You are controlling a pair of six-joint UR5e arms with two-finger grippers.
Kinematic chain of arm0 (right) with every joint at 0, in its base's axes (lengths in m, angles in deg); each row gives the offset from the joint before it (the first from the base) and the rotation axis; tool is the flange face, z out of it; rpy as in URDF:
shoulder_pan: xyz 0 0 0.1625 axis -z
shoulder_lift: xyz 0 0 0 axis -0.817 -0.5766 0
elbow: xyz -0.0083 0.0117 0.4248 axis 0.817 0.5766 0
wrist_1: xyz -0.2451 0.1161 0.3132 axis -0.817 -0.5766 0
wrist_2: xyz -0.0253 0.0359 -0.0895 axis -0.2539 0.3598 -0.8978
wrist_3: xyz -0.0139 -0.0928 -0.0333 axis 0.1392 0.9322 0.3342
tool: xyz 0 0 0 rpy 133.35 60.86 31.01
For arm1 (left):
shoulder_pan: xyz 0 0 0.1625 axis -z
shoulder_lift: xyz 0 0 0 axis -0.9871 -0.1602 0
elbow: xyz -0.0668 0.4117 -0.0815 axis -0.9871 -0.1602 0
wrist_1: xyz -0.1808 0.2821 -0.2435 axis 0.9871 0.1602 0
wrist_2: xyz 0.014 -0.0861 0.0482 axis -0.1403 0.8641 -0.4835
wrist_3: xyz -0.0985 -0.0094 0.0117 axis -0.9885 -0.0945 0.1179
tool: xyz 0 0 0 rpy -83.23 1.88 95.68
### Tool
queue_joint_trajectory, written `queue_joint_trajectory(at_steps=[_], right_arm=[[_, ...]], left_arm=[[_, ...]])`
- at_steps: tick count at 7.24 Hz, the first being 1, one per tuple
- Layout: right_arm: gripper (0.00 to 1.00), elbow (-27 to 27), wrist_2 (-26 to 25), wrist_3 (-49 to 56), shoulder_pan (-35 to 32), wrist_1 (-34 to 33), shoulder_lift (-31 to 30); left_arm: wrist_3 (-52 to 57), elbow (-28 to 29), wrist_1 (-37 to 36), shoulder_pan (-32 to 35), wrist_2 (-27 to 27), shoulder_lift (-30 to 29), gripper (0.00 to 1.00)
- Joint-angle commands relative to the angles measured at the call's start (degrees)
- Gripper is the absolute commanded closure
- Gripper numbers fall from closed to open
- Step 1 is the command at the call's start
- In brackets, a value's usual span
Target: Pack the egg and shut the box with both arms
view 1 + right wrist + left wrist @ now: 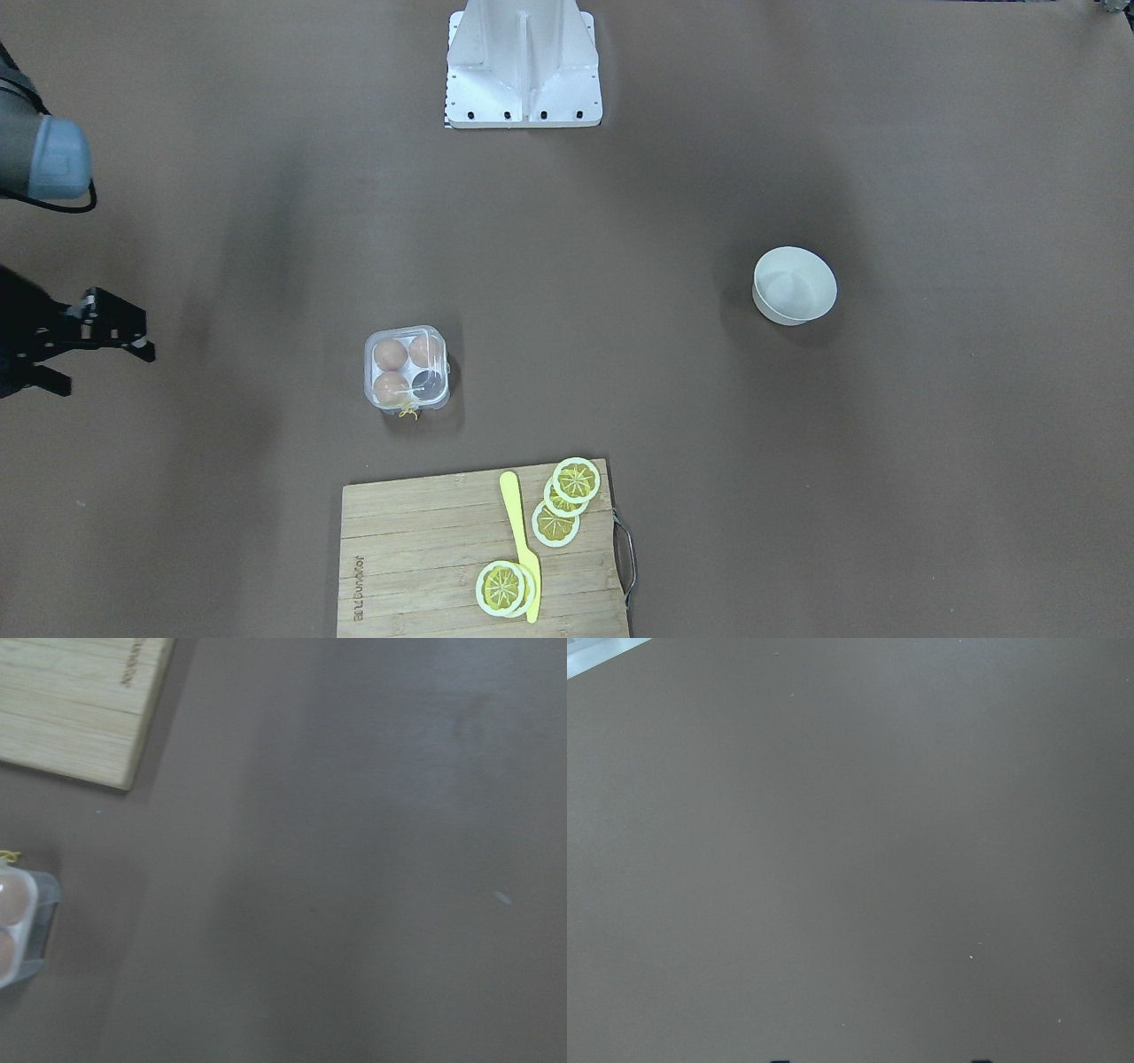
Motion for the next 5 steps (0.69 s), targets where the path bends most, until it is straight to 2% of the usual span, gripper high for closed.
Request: queue_joint_trajectory(at_steps=[1, 2, 3, 5], right_arm=[[0.0, 0.2, -0.7, 17.1, -9.6, -10.1, -3.0], [0.0, 0.1, -1.8, 21.1, -13.2, -13.5, -3.9], [0.0, 0.3, -2.5, 22.0, -15.7, -16.1, -4.4], [0.0, 1.1, -2.5, 27.0, -19.4, -16.6, -8.4]], left_arm=[[0.0, 2.8, -0.1, 2.2, 1.7, -0.4, 0.25], [0.0, 5.4, -0.1, 4.2, 3.5, -0.9, 0.25], [-0.1, 5.6, -0.2, 5.2, 3.5, -0.9, 0.25], [0.0, 6.6, -6.0, 9.7, 3.7, -2.1, 0.25]])
